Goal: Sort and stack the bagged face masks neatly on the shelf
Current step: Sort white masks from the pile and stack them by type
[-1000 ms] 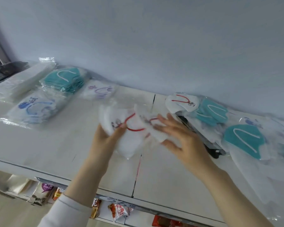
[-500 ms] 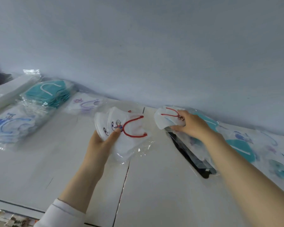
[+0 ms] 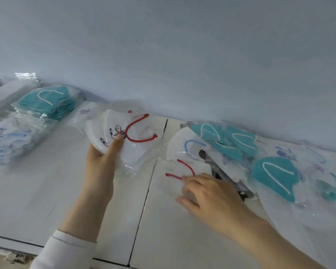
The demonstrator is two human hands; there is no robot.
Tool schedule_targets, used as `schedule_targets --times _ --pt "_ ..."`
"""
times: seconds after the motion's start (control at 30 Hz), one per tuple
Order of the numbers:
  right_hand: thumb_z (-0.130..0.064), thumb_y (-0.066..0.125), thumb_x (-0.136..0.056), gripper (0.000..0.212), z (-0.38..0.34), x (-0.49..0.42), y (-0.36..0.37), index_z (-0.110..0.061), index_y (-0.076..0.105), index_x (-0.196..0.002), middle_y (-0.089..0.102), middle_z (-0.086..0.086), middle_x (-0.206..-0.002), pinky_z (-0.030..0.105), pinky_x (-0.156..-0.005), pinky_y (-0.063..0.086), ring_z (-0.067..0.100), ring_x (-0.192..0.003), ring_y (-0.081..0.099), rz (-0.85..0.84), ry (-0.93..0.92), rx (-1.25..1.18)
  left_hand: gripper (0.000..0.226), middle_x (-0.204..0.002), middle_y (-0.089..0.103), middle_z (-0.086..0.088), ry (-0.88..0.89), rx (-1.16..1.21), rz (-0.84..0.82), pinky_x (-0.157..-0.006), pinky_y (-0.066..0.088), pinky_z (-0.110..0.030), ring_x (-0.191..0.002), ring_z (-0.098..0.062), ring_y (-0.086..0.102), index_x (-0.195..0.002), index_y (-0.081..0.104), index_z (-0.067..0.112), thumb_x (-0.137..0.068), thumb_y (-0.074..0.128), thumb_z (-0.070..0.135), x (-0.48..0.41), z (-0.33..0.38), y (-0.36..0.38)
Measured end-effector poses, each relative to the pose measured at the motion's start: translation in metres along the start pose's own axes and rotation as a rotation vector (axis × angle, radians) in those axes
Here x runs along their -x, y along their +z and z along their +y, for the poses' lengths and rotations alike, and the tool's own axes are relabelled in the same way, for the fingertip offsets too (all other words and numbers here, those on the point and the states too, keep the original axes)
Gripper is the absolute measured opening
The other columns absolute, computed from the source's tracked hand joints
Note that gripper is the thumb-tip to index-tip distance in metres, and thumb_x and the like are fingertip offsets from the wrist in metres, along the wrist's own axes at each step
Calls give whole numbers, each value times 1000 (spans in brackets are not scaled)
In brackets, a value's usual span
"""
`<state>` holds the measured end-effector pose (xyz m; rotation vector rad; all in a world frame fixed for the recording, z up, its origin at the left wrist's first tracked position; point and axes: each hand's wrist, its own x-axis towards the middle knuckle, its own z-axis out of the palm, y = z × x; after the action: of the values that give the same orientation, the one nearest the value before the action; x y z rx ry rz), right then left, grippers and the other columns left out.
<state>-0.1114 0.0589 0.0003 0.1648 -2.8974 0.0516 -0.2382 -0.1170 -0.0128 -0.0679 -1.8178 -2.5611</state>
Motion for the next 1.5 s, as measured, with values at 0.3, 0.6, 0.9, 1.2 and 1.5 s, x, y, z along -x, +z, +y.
schedule_targets --times 0.3,0.6,0.9,1.2,1.5 --pt "-23 68 -84 88 37 -54 -18 -43 10 -146 -9 -28 -146 23 -112 0 -3 -134 -16 -694 -59 -86 28 -96 72 7 -13 26 66 -72 54 -20 -90 -8 69 -119 60 14 -91 60 17 0 4 -23" --pt "-28 74 -76 46 39 -52 -10 -18 56 -117 40 -9 -103 22 -87 26 20 -117 37 -325 68 -191 26 -90 73 9 1 28 67 -68 53 -16 -85 -5 69 -117 60 13 -91 59 14 13 7 -51" --pt "-61 85 -32 67 2 -12 -27 -24 73 -86 74 -6 -96 24 -81 54 11 -95 68 324 505 -1472 52 -106 71 -5 -24 52 -214 -72 55 -23 -96 -18 69 -124 54 8 -75 64 23 47 7 -28" --pt "-36 74 -54 65 -51 17 5 -30 48 -112 60 -11 -85 15 -70 53 0 -79 63 572 712 -1336 90 -110 66 6 50 -188 -660 -81 49 -15 -105 -3 63 -130 43 11 -64 70 66 83 1 -10" --pt "-47 63 -78 59 -32 55 4 -31 30 -125 48 -12 -129 17 -102 37 -2 -122 47 499 398 -1090 54 -123 55 2 238 -268 -586 -94 48 -27 -116 -10 56 -119 40 42 -77 72 32 96 -5 8"
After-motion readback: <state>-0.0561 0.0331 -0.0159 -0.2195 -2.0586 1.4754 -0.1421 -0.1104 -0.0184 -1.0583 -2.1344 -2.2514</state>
